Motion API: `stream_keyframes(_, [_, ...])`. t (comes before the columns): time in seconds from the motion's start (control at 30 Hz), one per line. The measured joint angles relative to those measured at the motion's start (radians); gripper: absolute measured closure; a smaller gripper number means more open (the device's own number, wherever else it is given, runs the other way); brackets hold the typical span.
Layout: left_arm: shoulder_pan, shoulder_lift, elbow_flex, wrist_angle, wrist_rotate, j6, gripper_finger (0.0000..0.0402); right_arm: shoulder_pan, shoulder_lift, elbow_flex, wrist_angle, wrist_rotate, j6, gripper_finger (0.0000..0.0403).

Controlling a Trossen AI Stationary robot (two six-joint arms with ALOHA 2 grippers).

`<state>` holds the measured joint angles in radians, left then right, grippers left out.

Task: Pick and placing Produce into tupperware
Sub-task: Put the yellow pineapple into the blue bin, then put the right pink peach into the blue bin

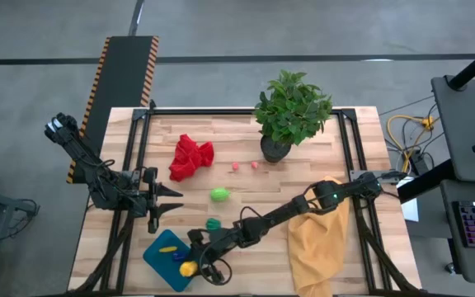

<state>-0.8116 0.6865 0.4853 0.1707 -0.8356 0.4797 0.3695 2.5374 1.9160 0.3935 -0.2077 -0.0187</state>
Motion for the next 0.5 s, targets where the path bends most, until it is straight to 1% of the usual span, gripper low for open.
stream_keyframes(0.13, [0.0, 0.0, 0.0, 0.0, 0.0, 0.0, 0.0292, -0.003, 0.0, 0.0, 0.0, 0.004, 0.029, 0.0177])
stream_keyframes(0.33, [0.0, 0.0, 0.0, 0.0, 0.0, 0.0, 0.0292, -0.004, -0.001, 0.003, 0.0, 0.056, 0.026, 0.0126])
stream_keyframes(0.5, [0.0, 0.0, 0.0, 0.0, 0.0, 0.0, 0.0292, -0.014, -0.007, 0.003, -0.002, 0.062, -0.023, 0.0097])
